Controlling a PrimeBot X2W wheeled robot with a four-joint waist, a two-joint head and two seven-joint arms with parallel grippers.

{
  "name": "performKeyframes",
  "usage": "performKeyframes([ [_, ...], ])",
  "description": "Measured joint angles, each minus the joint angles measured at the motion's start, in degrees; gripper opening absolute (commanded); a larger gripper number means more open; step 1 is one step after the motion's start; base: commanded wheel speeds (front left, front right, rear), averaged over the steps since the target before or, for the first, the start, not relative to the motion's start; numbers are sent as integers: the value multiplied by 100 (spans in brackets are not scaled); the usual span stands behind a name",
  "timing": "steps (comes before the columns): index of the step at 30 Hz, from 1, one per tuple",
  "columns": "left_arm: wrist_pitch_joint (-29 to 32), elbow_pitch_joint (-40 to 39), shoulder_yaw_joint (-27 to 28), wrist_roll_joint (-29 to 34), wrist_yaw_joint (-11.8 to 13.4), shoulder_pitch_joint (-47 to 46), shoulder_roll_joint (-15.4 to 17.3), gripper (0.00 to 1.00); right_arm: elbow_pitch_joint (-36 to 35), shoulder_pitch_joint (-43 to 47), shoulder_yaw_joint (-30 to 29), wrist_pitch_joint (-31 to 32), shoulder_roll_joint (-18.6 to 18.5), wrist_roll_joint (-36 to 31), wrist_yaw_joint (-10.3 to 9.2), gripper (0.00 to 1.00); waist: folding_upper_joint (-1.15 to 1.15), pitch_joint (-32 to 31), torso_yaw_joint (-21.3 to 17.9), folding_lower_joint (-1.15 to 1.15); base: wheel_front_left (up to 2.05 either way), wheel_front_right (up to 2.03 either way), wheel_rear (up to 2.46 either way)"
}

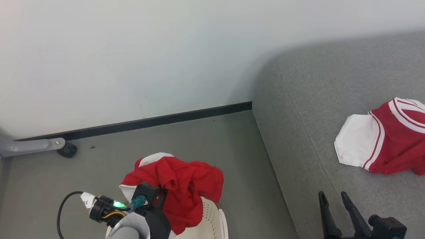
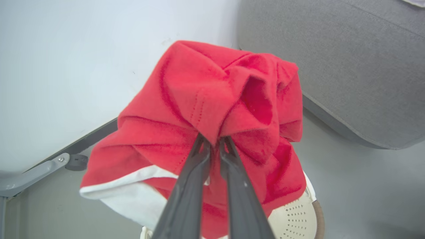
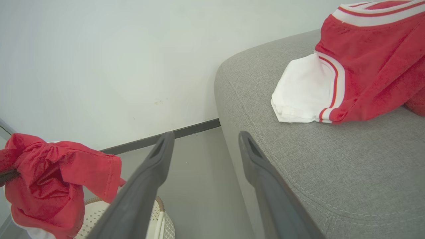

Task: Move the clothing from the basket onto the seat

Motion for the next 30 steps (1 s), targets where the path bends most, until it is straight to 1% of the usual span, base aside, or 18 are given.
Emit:
performKeyframes([
  [5, 1, -727, -71, -194, 0, 138, -3, 0, 22, 14, 2, 0, 3, 7, 92, 100, 0, -295, 155, 0, 0, 0, 0],
  [7, 1, -1138, -123, -320, 0, 344, -9, 0, 36, 91, -2, 0, 4, 8, 99, 100, 0, -463, 245, 0, 0, 0, 0],
  [13, 1, -1967, -214, -550, 0, 673, -1, 0, 16, 273, 0, 0, 27, 15, 166, 100, 0, -731, 422, 1, 0, 0, 0],
  [18, 0, -2714, -229, -602, 0, 857, 31, 0, -10, 342, 19, 0, 46, 15, 200, 100, 0, -882, 543, 0, 0, 0, 0],
  [21, 0, -3145, -225, -747, 0, 1040, 102, 0, -49, 359, 42, 0, 51, 15, 243, 100, 0, -946, 593, 0, 0, 0, 0],
  [30, 0, -4292, -281, -782, 0, 1351, 280, 0, -160, 458, -19, 0, 58, -33, 243, 100, 1, -1035, 733, 1, 0, 0, 0],
])
